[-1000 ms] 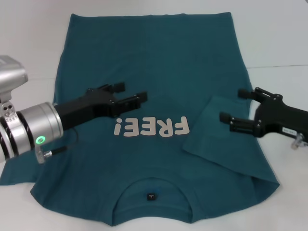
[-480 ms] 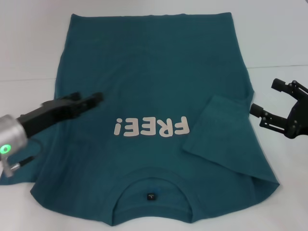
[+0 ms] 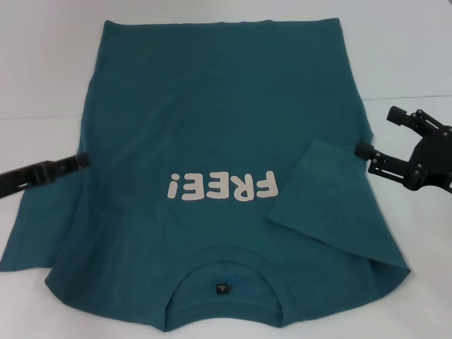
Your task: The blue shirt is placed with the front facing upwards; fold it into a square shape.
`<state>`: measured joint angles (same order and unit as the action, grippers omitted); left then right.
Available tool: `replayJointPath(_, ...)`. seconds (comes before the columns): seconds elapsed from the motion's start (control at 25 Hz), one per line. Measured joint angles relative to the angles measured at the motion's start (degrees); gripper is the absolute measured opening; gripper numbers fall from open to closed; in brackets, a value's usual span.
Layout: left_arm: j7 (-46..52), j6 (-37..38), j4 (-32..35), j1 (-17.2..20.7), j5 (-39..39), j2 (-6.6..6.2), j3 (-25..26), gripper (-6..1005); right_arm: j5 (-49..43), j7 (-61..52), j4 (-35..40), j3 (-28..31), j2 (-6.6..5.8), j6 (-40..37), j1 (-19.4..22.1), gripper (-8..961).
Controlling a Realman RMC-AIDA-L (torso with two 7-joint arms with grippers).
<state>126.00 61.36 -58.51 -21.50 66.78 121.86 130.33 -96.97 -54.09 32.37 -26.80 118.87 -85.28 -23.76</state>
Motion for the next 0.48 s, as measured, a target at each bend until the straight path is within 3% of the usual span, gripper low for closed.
replayJointPath(0.24,10.9,6.5,-5.1,-1.7,-8.7,-2.21,3.2,875,0.1,-2.1,-0.6,0.1,0.50,4.2,0.0,945)
replayJointPath(0.4,15.0,11.1,-8.6,-3.0,-15.7,-2.81,4.9,874,0.1,-1.9,-2.3,0.1,0.48,5.7,0.2,945)
replayJointPath(0.48,19.5,15.4,-11.7,-4.7,-24.1,-2.98,5.2,874,0.1,-1.5,-2.8,0.1,0.46,5.8,0.3,945)
